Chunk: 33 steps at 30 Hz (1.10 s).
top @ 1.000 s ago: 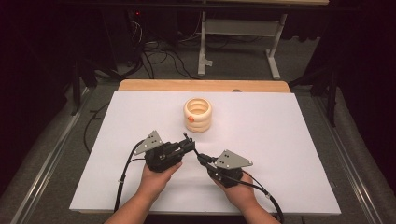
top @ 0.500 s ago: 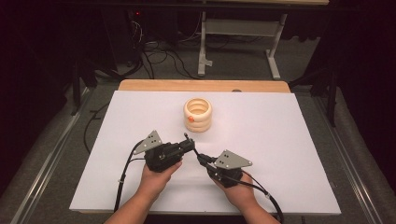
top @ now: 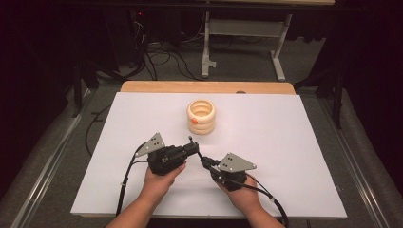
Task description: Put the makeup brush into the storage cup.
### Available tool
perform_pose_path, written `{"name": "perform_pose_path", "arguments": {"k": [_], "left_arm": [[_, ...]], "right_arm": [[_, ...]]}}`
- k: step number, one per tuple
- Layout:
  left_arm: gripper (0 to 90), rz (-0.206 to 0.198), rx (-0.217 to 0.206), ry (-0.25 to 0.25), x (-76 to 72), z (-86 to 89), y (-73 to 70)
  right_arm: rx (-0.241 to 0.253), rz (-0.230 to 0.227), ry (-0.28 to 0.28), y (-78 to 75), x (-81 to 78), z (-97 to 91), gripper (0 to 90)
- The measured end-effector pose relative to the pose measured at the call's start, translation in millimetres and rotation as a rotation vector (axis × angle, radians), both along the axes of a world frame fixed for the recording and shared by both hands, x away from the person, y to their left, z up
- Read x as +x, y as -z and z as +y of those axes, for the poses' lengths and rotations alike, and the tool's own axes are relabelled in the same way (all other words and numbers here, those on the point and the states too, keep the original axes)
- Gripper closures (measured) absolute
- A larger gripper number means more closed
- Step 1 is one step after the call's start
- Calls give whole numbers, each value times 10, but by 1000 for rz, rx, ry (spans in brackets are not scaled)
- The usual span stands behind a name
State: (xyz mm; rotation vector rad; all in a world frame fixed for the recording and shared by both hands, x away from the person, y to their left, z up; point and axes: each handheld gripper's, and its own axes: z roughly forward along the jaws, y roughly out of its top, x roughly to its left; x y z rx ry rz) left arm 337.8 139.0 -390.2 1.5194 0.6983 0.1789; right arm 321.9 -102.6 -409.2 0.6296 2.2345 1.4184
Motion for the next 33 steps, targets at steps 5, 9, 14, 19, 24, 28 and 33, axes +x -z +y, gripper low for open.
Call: {"name": "perform_pose_path", "arguments": {"k": [5, 9, 14, 19, 24, 28, 33], "left_arm": [[832, -2, -1, 4, 0, -1, 1], [833, -4, -1, 5, -1, -3, 1], [833, -6, -2, 5, -4, -7, 2], [833, -9, 0, 6, -7, -8, 0], [833, -12, -1, 8, -10, -9, -1], [833, -16, -5, 7, -13, -9, -6], [833, -19, -1, 5, -17, -4, -12]], "right_arm": [[1, 1, 2, 1, -1, 3, 860], [1, 1, 2, 2, -2, 3, 860], [1, 1, 1, 1, -2, 3, 857], [7, 7, 4, 3, -4, 5, 852], [4, 6, 1, 1, 0, 0, 848], [2, 16, 7, -2, 2, -5, 823], [15, 23, 11, -1, 8, -2, 765]]}}
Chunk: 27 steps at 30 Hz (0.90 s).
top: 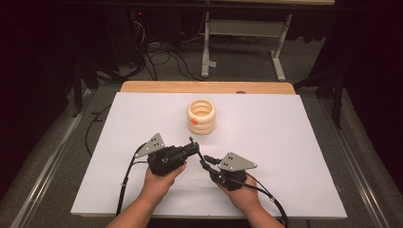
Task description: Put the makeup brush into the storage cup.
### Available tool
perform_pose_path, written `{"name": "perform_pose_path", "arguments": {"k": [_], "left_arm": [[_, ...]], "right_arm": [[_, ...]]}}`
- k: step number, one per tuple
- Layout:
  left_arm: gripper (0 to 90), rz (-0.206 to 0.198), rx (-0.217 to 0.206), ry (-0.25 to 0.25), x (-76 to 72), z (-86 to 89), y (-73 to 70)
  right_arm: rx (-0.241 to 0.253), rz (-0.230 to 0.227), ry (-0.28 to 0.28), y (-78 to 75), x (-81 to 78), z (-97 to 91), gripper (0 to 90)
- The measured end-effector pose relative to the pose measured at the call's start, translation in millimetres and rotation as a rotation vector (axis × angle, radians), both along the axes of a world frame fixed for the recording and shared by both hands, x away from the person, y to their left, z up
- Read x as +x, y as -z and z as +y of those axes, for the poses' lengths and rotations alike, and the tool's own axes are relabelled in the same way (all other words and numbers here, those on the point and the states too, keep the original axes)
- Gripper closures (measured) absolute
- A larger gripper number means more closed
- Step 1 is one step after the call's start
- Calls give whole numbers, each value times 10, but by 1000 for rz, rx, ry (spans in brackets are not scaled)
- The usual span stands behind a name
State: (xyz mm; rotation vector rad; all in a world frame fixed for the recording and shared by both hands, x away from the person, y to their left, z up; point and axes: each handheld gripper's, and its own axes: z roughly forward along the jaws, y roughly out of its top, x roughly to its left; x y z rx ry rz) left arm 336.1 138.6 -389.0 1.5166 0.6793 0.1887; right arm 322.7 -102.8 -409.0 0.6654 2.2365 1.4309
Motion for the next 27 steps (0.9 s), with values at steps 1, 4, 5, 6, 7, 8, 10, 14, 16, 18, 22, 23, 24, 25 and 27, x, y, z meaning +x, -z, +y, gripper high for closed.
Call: {"name": "perform_pose_path", "arguments": {"k": [1, 4, 5, 6, 7, 8, 10, 14, 16, 18, 22, 23, 24, 25, 27], "left_arm": [[833, -1, -1, -1, -1, 1, -1], [833, -7, 0, -5, -1, 6, -4], [833, -8, -1, -7, -2, 7, -5], [833, -8, -1, -8, -3, 9, -7], [833, -9, -2, -11, -3, 9, -7], [833, -11, 0, -12, -5, 9, -8], [833, -17, 8, -15, -7, 11, -11], [833, -24, 18, -20, -12, 13, -18], [833, -28, 21, -24, -16, 12, -22], [833, -37, 34, -31, -21, 11, -28], [833, -51, 44, -39, -30, 8, -39], [833, -52, 49, -41, -31, 11, -42], [833, -54, 54, -44, -32, 13, -45], [833, -57, 57, -46, -32, 15, -47], [833, -62, 63, -54, -32, 21, -52]], "right_arm": [[4, 0, -2, 1, 2, 1, 754], [6, 3, -3, -7, 9, -9, 713], [9, 5, -2, -10, 10, -12, 703], [6, 8, -1, -17, 11, -19, 696], [6, 1, -8, -18, 17, -23, 685], [13, 9, -3, -21, 12, -21, 666], [21, 16, -11, -24, 15, -24, 637], [29, 15, -7, -43, 16, -41, 573], [34, 25, -5, -53, 17, -51, 545], [40, 17, -9, -59, 27, -59, 511], [57, 34, -6, -79, 35, -82, 437], [55, 28, -9, -83, 43, -90, 419], [57, 28, -6, -87, 47, -96, 404], [65, 33, -5, -89, 49, -101, 389], [68, 33, -3, -98, 55, -114, 356]]}}
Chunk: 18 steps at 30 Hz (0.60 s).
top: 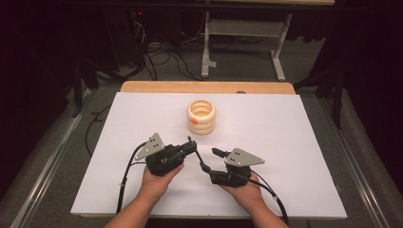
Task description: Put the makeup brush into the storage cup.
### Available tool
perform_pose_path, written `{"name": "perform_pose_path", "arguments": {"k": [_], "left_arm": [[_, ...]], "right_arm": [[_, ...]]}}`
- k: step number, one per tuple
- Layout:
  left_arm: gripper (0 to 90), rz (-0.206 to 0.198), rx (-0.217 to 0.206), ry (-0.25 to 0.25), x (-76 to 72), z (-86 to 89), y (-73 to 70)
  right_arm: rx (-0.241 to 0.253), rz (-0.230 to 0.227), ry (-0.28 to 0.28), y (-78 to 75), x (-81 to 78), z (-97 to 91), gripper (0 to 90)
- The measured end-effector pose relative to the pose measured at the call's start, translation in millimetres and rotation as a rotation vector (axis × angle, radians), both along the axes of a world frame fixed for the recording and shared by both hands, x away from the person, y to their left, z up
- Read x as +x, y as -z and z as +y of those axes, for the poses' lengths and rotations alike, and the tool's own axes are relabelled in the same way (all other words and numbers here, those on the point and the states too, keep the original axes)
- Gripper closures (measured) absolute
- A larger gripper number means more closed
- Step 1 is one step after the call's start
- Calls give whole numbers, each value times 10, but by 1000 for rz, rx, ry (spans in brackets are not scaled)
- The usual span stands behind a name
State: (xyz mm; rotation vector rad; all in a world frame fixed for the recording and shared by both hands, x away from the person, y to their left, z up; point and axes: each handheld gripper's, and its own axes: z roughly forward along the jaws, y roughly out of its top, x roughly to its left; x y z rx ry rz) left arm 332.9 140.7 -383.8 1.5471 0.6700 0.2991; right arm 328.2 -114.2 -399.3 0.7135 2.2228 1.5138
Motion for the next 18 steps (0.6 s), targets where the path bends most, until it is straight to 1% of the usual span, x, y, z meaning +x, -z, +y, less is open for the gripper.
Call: {"name": "perform_pose_path", "arguments": {"k": [2, 4, 7, 15, 18], "left_arm": [[833, -3, 6, -6, -1, 11, -8], [833, -10, 9, -13, 0, 20, -13], [833, -13, 11, -21, 1, 26, -17], [833, -23, 40, -41, 0, 44, -33], [832, -33, 50, -50, -1, 52, -41]], "right_arm": [[6, 3, 7, -10, -3, -10, 328], [6, -6, 10, -17, 2, -24, 304], [13, -7, 12, -26, 10, -39, 271], [20, 2, 18, -40, 20, -69, 192], [23, 8, 22, -47, 24, -83, 165]]}}
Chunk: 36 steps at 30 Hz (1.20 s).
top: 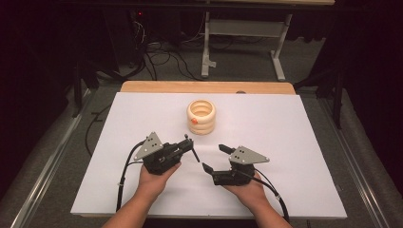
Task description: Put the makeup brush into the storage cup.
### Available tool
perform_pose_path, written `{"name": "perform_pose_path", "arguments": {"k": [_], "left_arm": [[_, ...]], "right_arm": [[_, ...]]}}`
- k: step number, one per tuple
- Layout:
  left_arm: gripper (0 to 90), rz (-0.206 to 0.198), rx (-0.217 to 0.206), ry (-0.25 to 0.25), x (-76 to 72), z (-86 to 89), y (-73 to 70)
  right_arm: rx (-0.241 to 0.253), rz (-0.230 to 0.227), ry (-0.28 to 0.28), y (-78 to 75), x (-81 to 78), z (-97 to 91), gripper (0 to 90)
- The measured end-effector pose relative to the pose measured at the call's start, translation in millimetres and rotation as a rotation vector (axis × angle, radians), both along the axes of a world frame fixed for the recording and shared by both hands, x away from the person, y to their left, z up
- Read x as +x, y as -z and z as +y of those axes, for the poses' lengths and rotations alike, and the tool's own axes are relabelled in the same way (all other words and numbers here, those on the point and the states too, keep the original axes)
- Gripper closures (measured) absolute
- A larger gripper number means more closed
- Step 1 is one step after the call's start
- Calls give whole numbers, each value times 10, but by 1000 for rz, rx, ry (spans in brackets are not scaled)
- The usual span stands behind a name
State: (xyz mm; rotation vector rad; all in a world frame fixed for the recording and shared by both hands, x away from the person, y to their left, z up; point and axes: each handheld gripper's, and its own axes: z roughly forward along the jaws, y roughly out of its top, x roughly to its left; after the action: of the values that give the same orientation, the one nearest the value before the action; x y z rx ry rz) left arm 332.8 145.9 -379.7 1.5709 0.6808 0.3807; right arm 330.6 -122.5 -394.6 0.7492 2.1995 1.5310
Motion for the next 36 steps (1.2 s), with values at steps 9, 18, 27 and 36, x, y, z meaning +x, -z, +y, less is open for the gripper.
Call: {"name": "perform_pose_path", "arguments": {"k": [9, 18, 27, 36], "left_arm": [[832, -8, 26, -21, 5, 35, -19], [832, -18, 38, -40, 12, 75, -35], [832, -21, 41, -58, 22, 115, -46], [832, -27, 49, -73, 27, 147, -56]], "right_arm": [[15, 13, 17, -36, 25, -84, 100], [23, 10, 61, -70, 55, -229, 26], [47, 0, 112, -106, 72, -452, 13], [45, -7, 144, -121, 69, -590, 12]]}}
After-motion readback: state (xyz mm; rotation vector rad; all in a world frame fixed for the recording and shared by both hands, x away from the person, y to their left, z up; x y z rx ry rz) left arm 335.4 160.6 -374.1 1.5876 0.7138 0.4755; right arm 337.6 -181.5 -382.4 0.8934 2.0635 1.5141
